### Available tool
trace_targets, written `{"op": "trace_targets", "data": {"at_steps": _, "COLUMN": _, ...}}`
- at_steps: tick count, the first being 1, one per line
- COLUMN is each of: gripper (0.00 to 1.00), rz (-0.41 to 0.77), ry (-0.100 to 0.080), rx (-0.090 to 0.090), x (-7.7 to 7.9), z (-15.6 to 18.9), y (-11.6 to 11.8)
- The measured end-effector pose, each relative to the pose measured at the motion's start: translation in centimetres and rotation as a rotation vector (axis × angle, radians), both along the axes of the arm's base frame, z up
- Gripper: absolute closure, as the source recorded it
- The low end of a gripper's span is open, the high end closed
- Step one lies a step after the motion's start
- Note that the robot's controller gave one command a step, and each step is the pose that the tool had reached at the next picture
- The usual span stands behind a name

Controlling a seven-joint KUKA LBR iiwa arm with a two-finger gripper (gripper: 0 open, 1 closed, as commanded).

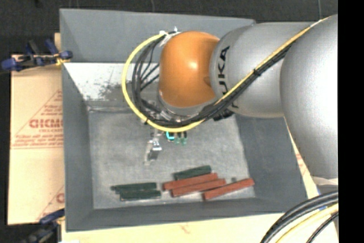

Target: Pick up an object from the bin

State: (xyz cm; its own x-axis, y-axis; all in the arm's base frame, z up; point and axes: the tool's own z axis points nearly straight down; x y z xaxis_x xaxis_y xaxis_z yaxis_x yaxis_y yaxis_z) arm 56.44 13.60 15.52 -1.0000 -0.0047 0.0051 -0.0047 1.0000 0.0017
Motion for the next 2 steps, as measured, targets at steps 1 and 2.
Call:
{"op": "trace_targets", "data": {"at_steps": 1, "gripper": 0.0, "rz": -0.003, "ry": -0.008, "rx": 0.001, "x": 0.2, "z": 0.5, "y": 0.0}}
{"op": "trace_targets", "data": {"at_steps": 2, "gripper": 0.0, "rz": 0.149, "ry": -0.014, "rx": -0.001, "x": -2.0, "z": -0.9, "y": -0.4}}
